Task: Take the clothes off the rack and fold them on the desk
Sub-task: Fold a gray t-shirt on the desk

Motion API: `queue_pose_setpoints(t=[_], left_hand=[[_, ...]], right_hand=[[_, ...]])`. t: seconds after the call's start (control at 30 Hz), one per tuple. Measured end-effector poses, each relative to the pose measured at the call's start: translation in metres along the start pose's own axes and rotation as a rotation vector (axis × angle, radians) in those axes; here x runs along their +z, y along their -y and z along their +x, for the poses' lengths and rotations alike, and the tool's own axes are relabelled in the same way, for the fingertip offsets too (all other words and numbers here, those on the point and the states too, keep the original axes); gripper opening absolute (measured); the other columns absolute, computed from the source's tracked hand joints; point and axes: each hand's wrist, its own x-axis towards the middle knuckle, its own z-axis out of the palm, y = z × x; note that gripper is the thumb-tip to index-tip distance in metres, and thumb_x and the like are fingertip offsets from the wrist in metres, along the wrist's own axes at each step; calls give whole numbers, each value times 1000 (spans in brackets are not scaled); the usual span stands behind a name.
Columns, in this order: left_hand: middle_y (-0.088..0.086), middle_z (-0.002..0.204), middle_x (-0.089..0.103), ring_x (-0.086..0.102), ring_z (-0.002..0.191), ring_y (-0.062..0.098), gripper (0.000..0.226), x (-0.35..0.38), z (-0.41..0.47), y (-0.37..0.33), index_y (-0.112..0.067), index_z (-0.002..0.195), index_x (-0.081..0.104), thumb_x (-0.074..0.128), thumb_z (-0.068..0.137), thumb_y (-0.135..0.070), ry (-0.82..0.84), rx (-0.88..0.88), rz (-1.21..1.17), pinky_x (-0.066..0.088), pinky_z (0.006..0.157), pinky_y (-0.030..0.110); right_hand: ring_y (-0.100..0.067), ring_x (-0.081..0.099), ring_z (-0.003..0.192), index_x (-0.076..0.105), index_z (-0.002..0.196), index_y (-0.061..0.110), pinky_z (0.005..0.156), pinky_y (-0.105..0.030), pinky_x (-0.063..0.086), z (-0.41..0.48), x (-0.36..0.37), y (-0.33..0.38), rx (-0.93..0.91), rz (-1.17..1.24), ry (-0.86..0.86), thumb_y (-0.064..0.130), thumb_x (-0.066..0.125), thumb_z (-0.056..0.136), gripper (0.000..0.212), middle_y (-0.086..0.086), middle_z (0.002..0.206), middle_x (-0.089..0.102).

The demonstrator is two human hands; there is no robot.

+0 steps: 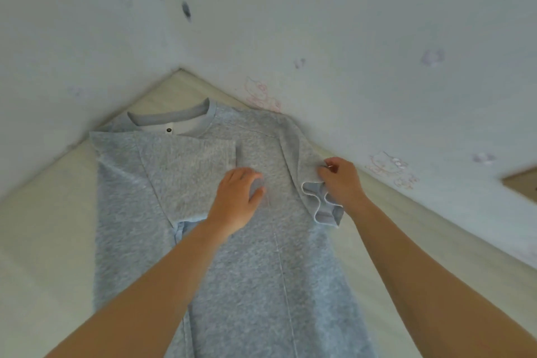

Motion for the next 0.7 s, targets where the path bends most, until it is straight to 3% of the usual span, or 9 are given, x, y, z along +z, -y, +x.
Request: queue_pose_setpoints(t=[0.07, 0.17, 0.27, 0.33, 0.4, 0.43, 0.53, 0.63, 0.7], left_hand=[[-5, 129, 55, 48, 123, 14, 45, 2, 14, -25, -23, 133, 52, 62, 91, -38, 58, -65, -263, 38, 101, 29], [-4, 124, 57, 59, 107, 6, 75, 1, 32, -72, -26, 138, 39, 79, 76, -39, 325, -236, -745, 50, 87, 23], [-10, 124, 56, 60, 109, 9, 90, 7, 43, -102, -32, 140, 32, 85, 68, -39, 396, -191, -773, 53, 90, 29], [-8, 112, 62, 63, 103, 11, 56, 11, 51, -107, -25, 127, 48, 77, 79, -25, 273, -164, -733, 53, 84, 25], [3, 96, 66, 64, 95, 24, 11, 13, 60, -104, -19, 102, 62, 58, 92, -15, 118, -216, -747, 55, 84, 38], [9, 92, 65, 63, 92, 26, 12, 10, 64, -99, -16, 92, 64, 53, 95, -15, 66, -284, -770, 54, 84, 42], [14, 92, 60, 58, 87, 25, 18, -3, 75, -81, -17, 83, 61, 53, 97, -24, 9, -458, -774, 52, 85, 49], [9, 91, 65, 64, 86, 26, 11, -30, 84, -79, -15, 88, 63, 58, 95, -22, 2, -450, -829, 57, 74, 40], [4, 79, 65, 64, 73, 18, 9, -50, 90, -83, -14, 85, 64, 61, 93, -18, -6, -379, -870, 54, 58, 27]], right_hand=[[-14, 50, 59, 67, 86, 10, 53, -20, 41, 4, -10, 3, 16, 157, -42, 11, 59, 91, 9, -3, 69, 58], [-19, 62, 78, 71, 96, 10, 68, -29, 50, 9, -24, 9, 69, 422, 14, 16, 61, 92, 12, -8, 87, 69], [-20, 65, 90, 68, 109, 9, 77, -31, 53, 5, -37, 17, 65, 550, 165, 20, 56, 97, 21, -8, 101, 71], [-20, 66, 99, 67, 113, 12, 83, -29, 50, 4, -42, 18, 30, 525, 263, 29, 48, 101, 29, -6, 108, 72], [-16, 66, 104, 65, 116, 14, 89, -30, 46, 0, -47, 14, 28, 506, 307, 38, 37, 103, 40, -3, 108, 73], [-16, 65, 106, 65, 115, 14, 91, -32, 45, -3, -46, 11, 32, 499, 290, 40, 36, 103, 40, -1, 107, 73], [-18, 58, 109, 60, 116, 22, 93, -33, 45, -14, -37, -14, -38, 243, 200, 38, 60, 92, 29, 6, 114, 64], [-10, 46, 117, 38, 137, 33, 96, -31, 43, -36, -19, -46, -152, -190, 315, 54, 81, 64, 87, 10, 130, 45], [-5, 43, 119, 38, 138, 35, 98, -30, 43, -48, -7, -54, -289, -293, 222, 50, 76, 71, 78, 16, 132, 42]])
